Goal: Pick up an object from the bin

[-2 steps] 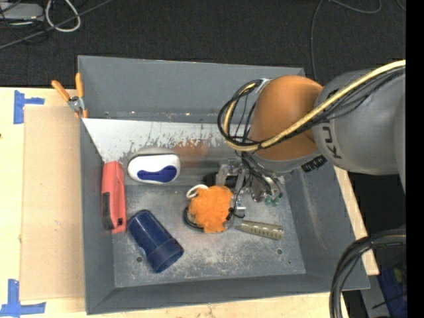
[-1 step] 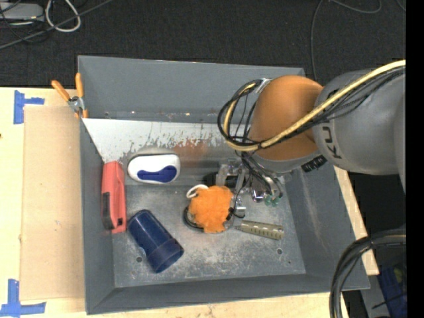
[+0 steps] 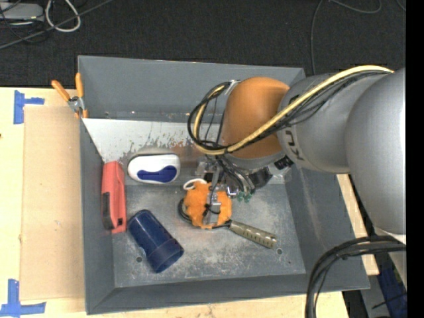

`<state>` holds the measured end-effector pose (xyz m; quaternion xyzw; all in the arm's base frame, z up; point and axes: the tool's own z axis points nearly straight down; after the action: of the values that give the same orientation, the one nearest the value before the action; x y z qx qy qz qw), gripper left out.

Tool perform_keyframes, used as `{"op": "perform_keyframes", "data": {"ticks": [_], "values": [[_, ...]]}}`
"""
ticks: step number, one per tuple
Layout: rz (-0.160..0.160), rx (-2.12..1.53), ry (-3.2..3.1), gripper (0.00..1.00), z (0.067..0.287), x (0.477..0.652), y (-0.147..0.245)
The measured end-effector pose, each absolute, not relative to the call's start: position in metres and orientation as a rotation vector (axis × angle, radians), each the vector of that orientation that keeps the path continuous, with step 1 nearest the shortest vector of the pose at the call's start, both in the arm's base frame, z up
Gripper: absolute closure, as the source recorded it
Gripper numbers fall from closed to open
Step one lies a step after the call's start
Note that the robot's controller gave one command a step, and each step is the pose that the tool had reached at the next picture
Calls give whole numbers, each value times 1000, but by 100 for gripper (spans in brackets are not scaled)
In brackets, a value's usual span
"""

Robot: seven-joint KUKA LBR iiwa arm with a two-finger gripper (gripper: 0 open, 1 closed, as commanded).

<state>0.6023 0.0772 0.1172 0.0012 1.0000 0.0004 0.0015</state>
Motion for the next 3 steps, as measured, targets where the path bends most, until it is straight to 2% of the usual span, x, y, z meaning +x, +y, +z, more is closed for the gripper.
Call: {"op": "perform_keyframes", "data": {"ticks": [1, 2, 3], "values": [[7, -20, 3128, 100, 89, 587, 91], [7, -19, 3128, 100, 89, 587, 91], [7, -28, 3133, 100, 120, 584, 84]]}}
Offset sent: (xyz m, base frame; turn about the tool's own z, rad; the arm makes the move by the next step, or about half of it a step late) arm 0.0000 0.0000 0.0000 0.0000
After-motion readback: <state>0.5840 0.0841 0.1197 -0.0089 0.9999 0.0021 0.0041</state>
